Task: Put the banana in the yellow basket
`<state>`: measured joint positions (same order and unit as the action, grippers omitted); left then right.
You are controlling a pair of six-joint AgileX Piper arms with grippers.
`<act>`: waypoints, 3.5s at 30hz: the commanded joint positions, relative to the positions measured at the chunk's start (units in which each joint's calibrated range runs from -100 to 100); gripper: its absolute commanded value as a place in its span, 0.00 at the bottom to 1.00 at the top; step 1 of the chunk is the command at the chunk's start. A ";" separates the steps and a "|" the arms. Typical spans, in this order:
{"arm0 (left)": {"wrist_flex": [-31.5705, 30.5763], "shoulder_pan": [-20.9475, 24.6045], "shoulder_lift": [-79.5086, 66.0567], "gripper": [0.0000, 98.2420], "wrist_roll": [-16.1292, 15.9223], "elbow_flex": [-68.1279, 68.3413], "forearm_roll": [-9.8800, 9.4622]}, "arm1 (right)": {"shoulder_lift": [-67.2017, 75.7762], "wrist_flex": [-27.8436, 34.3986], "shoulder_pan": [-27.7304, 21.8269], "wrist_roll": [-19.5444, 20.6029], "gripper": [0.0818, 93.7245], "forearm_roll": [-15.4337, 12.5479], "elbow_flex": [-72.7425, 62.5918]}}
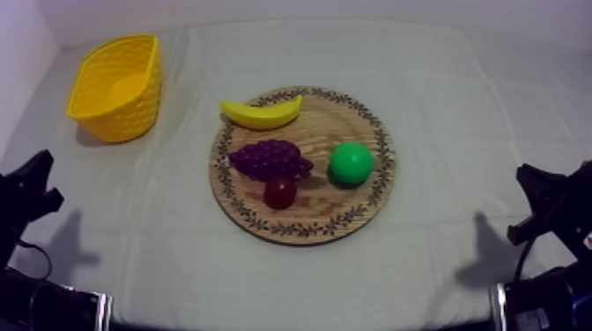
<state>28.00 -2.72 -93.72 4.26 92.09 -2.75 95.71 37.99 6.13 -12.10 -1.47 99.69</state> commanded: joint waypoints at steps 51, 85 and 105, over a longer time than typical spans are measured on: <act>20.04 -15.54 83.68 0.04 -24.10 -78.10 -2.47 | 0.04 -0.01 -0.01 0.01 0.00 -0.02 -0.03; 10.37 -23.51 93.51 0.07 -25.94 -61.83 -2.44 | 0.04 -0.01 -0.01 0.01 0.00 -0.02 -0.03; 14.00 -24.86 93.77 0.54 -14.33 -62.56 -7.59 | 0.04 -0.01 -0.01 0.01 0.00 -0.02 -0.03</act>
<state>41.98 -27.61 -0.07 -9.94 29.48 -10.40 95.71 38.00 6.13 -12.09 -1.47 99.69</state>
